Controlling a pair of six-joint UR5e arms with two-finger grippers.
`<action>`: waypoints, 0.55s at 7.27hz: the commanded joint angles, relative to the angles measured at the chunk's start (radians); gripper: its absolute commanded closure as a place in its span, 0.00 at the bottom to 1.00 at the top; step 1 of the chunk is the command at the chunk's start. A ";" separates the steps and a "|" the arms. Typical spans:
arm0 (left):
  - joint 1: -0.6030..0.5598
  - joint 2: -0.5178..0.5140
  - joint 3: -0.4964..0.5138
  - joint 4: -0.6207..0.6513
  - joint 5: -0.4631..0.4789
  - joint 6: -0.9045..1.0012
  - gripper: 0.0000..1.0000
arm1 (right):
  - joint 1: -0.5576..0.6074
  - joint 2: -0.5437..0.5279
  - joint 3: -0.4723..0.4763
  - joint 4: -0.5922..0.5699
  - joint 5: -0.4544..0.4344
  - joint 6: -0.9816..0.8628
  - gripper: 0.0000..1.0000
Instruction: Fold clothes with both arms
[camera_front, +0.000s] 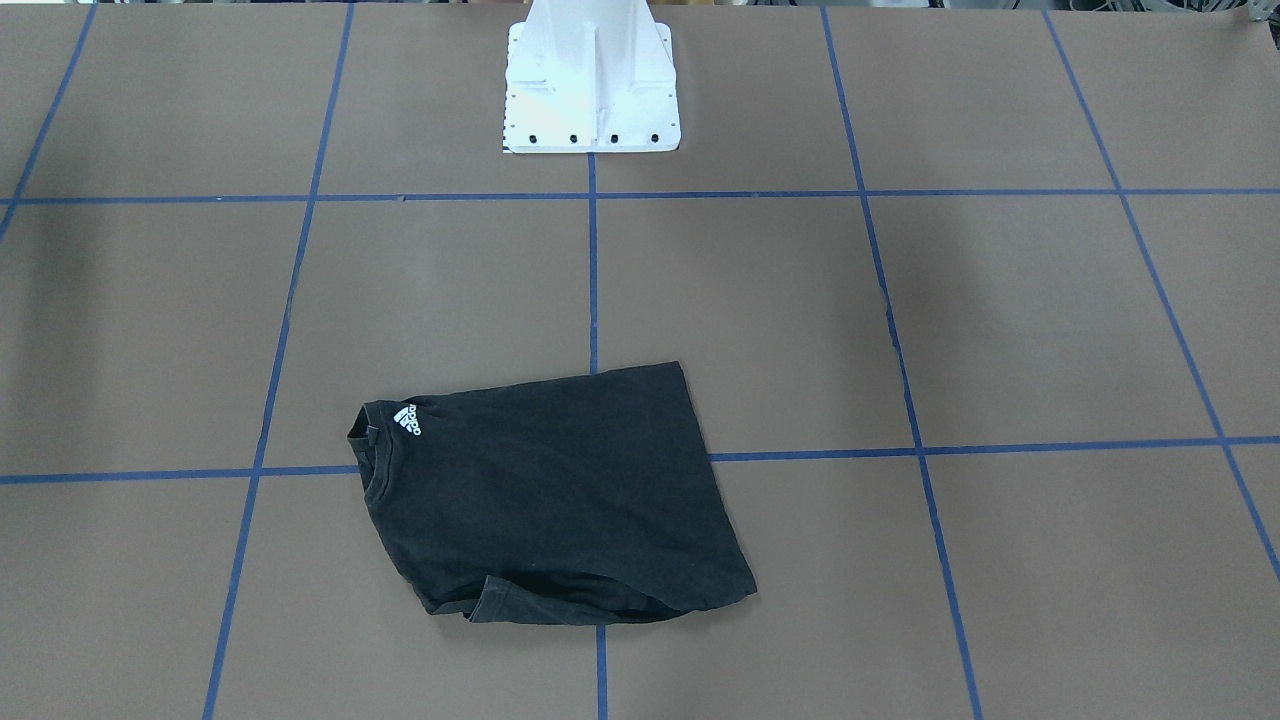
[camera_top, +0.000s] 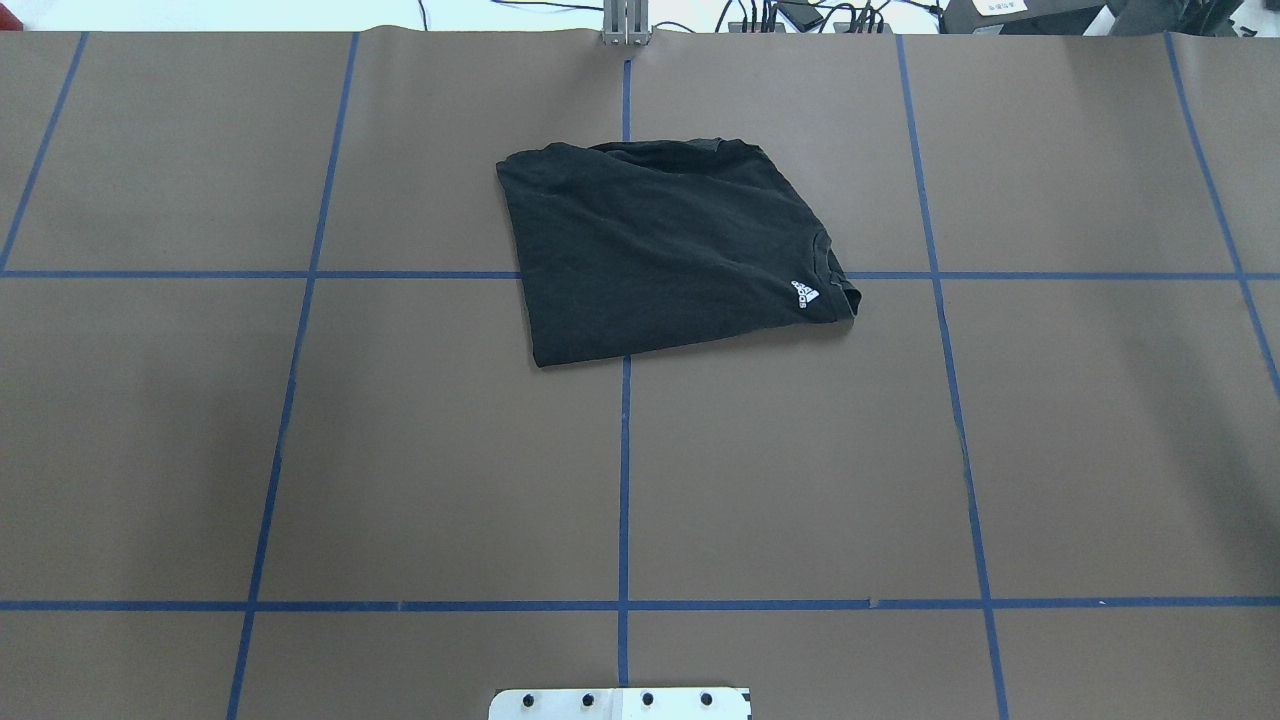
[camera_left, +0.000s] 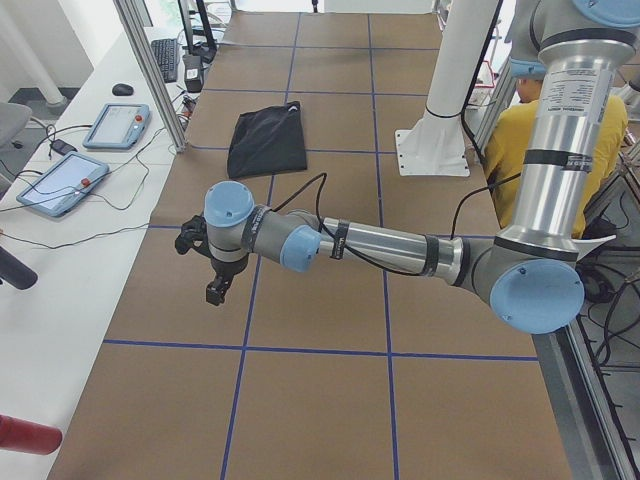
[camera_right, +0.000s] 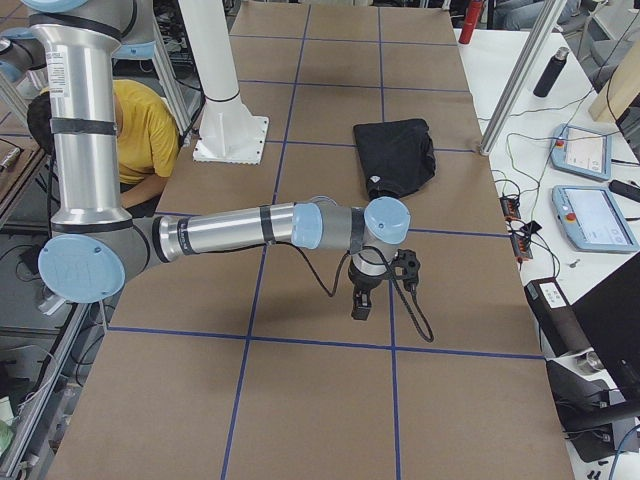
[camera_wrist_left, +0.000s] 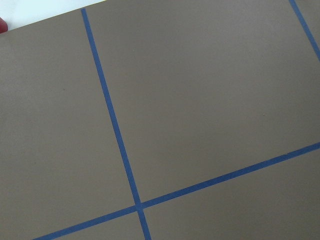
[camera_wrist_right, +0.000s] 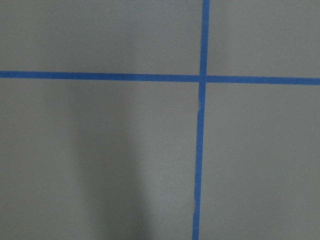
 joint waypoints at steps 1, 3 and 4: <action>0.001 -0.017 -0.022 0.000 -0.008 0.000 0.00 | -0.003 0.004 0.006 0.005 -0.001 -0.009 0.00; 0.003 -0.025 -0.076 0.007 -0.014 0.001 0.00 | -0.003 0.020 0.025 0.002 0.054 0.000 0.00; 0.004 -0.016 -0.093 0.009 -0.034 0.000 0.00 | -0.003 0.032 0.020 0.003 0.053 -0.003 0.00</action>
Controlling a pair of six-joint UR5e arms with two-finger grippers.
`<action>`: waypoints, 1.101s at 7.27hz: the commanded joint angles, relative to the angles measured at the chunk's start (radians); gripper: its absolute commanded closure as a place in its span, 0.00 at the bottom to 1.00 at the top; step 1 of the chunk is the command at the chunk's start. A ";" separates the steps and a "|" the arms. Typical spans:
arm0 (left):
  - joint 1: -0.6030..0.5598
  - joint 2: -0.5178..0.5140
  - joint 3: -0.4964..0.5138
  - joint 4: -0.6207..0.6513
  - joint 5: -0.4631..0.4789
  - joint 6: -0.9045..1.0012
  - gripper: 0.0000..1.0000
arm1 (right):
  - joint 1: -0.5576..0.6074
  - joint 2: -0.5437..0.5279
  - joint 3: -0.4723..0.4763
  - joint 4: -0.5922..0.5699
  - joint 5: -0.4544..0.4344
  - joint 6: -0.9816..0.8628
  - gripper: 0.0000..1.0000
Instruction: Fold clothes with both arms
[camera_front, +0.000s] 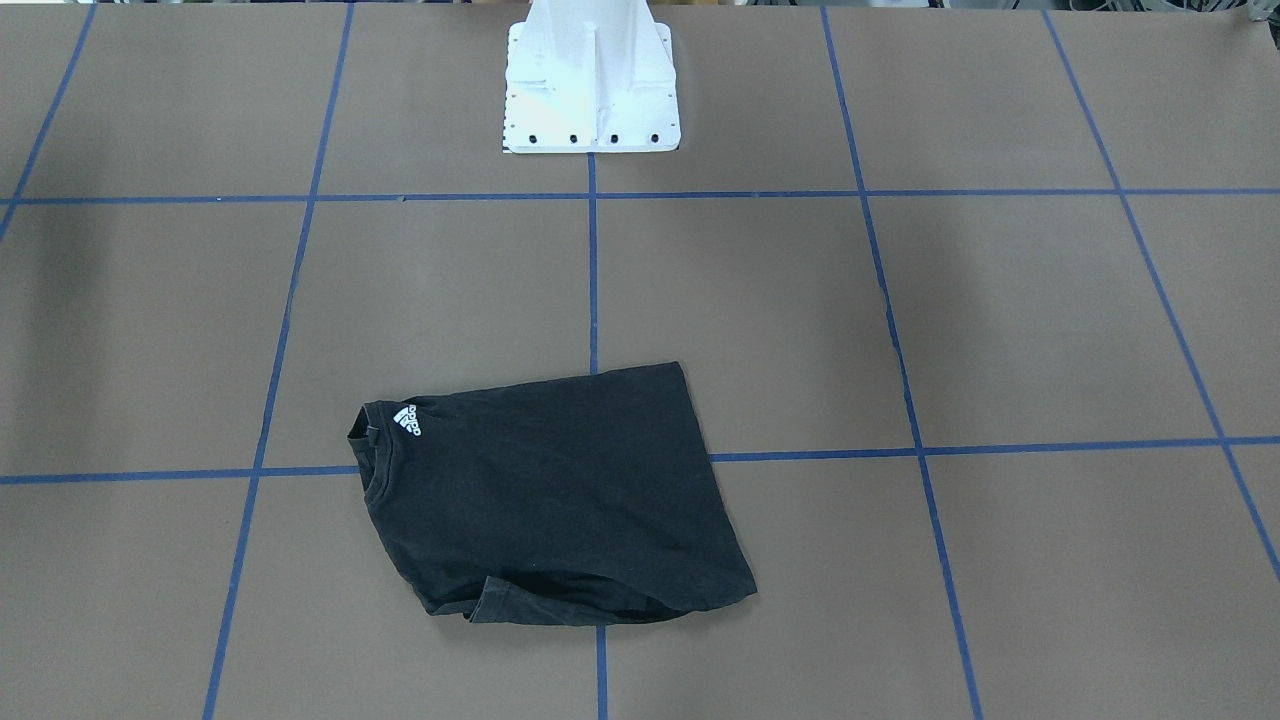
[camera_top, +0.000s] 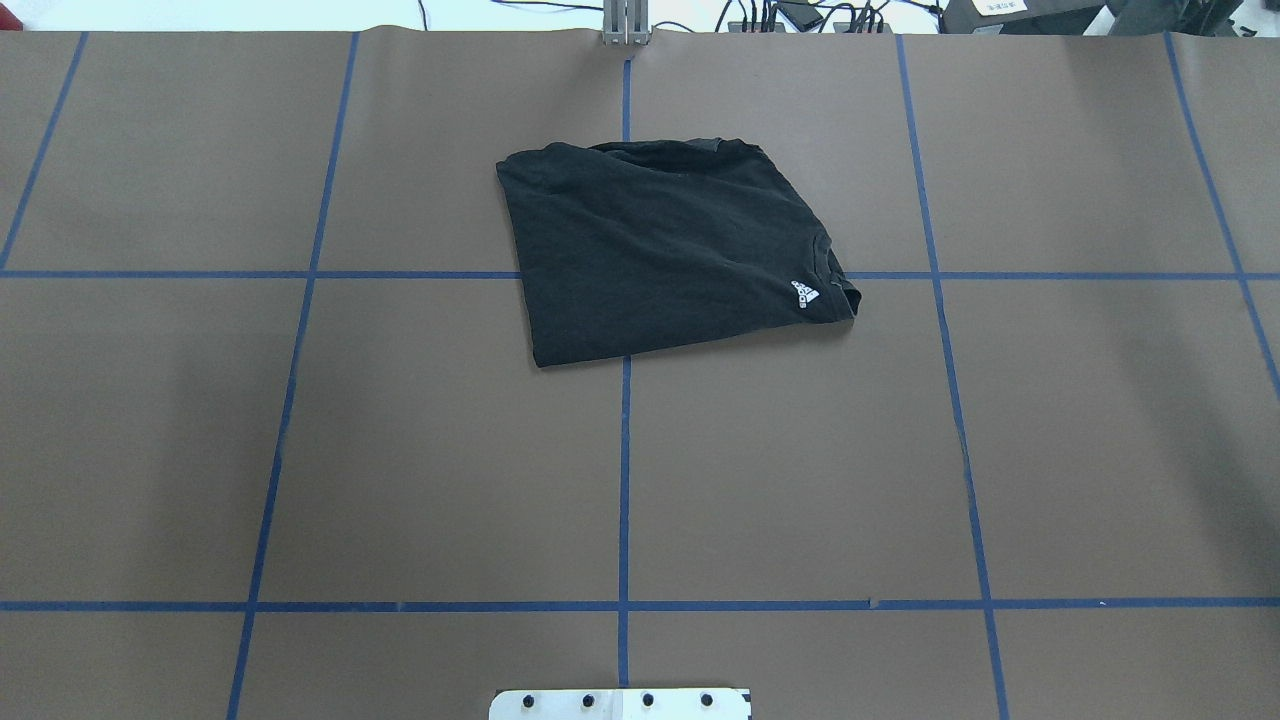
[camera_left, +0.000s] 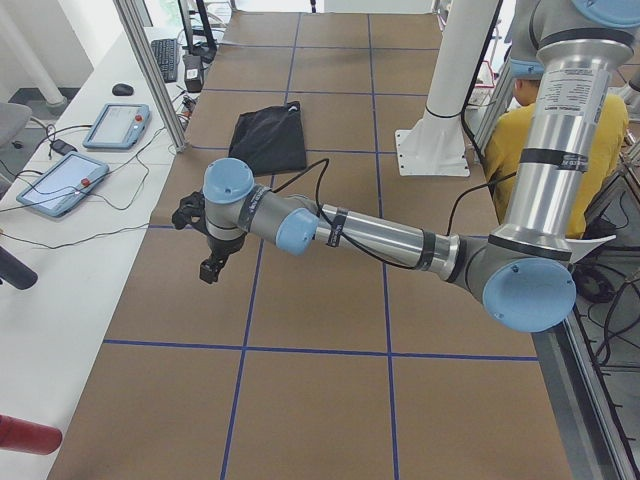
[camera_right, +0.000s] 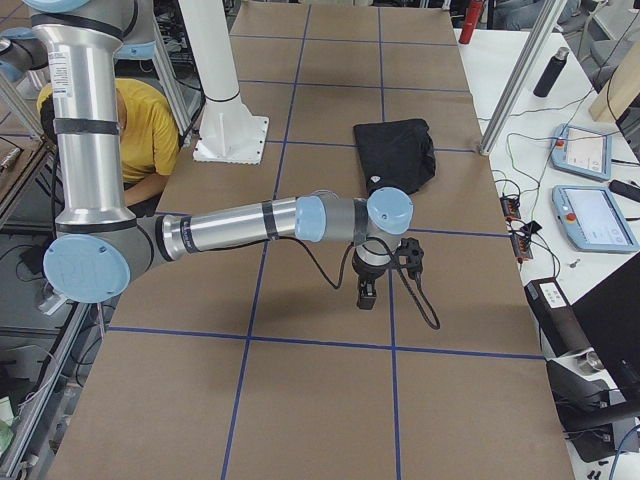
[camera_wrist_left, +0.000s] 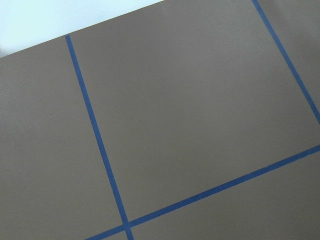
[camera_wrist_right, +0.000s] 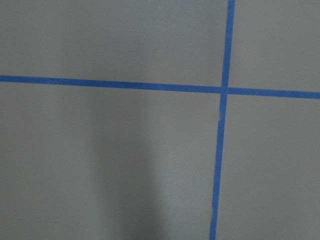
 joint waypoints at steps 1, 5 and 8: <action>0.001 0.008 -0.029 0.004 -0.021 0.001 0.00 | 0.000 0.008 0.041 0.002 0.011 0.006 0.00; 0.004 0.014 -0.076 -0.005 -0.023 0.001 0.00 | -0.010 0.003 0.061 0.026 0.015 -0.003 0.00; 0.004 0.020 -0.109 0.001 -0.021 0.001 0.00 | -0.007 -0.043 0.155 0.020 0.050 -0.005 0.00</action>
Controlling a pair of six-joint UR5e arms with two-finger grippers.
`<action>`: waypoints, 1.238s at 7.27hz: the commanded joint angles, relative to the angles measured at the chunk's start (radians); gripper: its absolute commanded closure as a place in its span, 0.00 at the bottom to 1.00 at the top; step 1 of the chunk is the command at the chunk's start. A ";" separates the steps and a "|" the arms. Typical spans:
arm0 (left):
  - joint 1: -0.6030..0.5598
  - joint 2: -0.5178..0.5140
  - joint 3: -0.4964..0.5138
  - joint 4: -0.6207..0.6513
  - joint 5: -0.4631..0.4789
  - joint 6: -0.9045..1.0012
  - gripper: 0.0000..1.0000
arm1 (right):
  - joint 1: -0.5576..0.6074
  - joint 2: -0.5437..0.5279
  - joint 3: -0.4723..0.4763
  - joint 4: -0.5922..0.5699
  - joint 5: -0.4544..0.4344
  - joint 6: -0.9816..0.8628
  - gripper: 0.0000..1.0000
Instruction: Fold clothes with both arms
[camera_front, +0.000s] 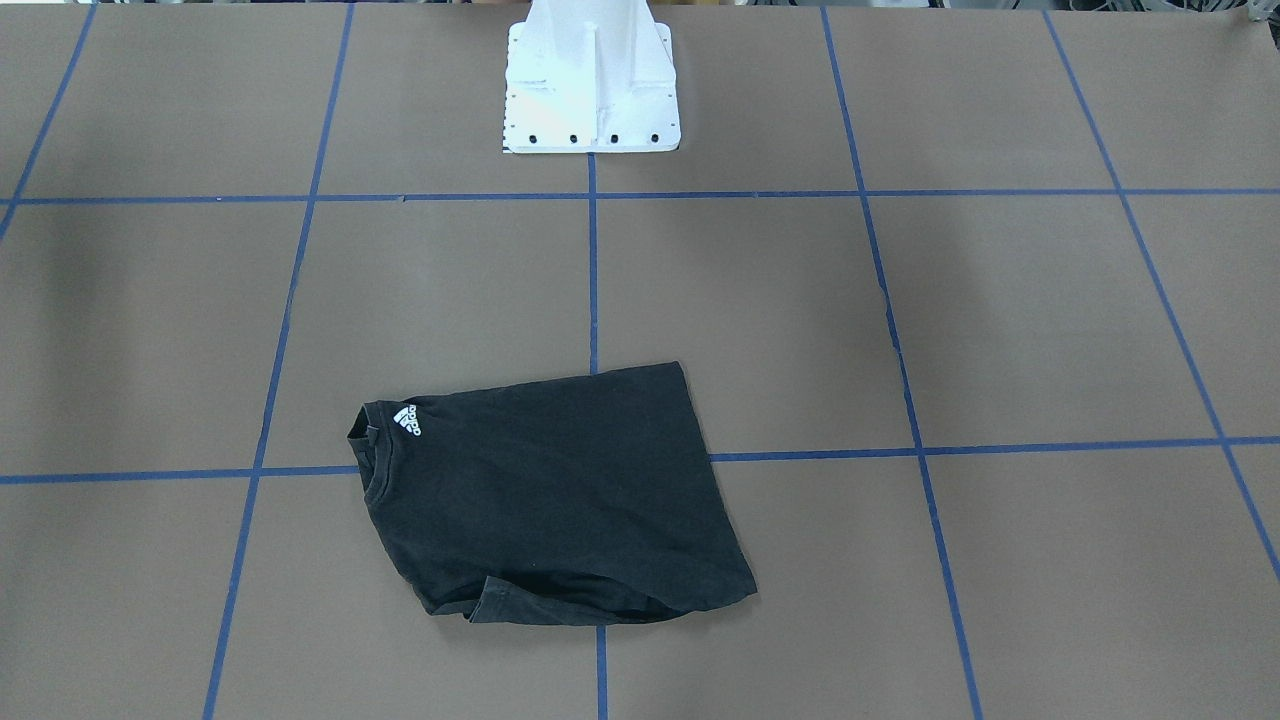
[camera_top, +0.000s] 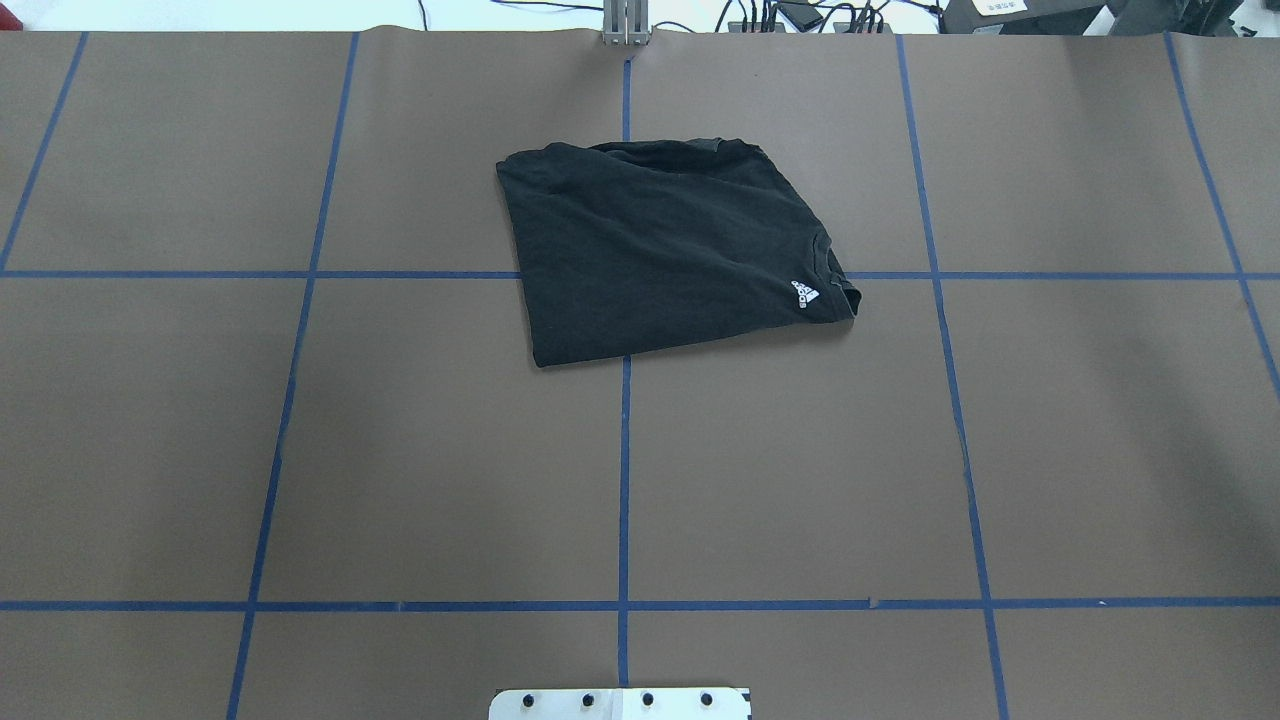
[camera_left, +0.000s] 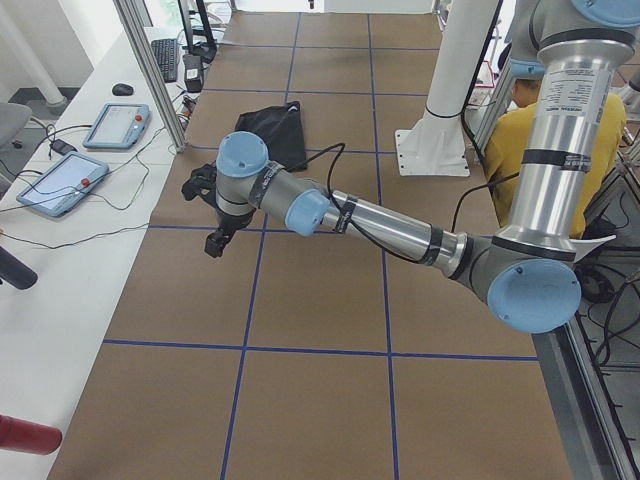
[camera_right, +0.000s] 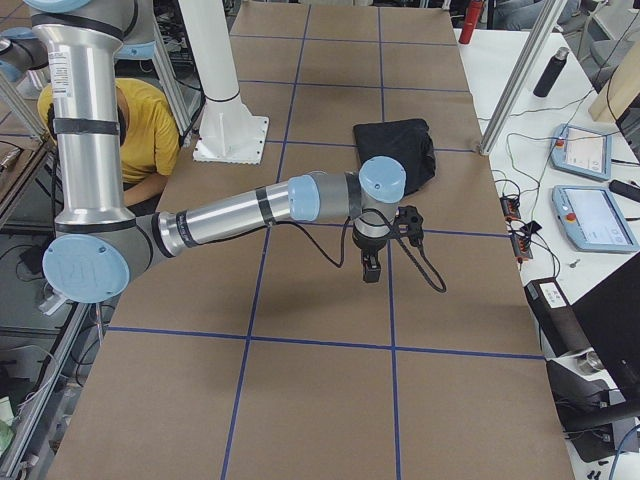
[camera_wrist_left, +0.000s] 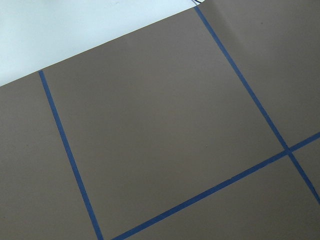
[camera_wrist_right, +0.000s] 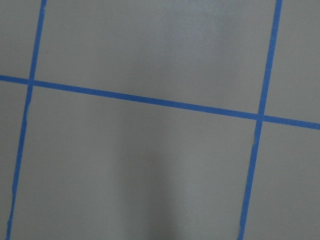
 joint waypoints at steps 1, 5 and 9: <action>0.001 0.001 -0.008 0.000 0.000 0.000 0.00 | 0.001 -0.025 0.034 -0.002 0.019 0.002 0.00; 0.001 0.003 -0.022 0.006 -0.001 0.000 0.00 | -0.001 -0.023 0.044 -0.001 0.036 0.008 0.00; 0.001 0.001 -0.030 0.004 -0.001 -0.002 0.00 | -0.002 -0.022 0.038 0.004 0.036 0.011 0.00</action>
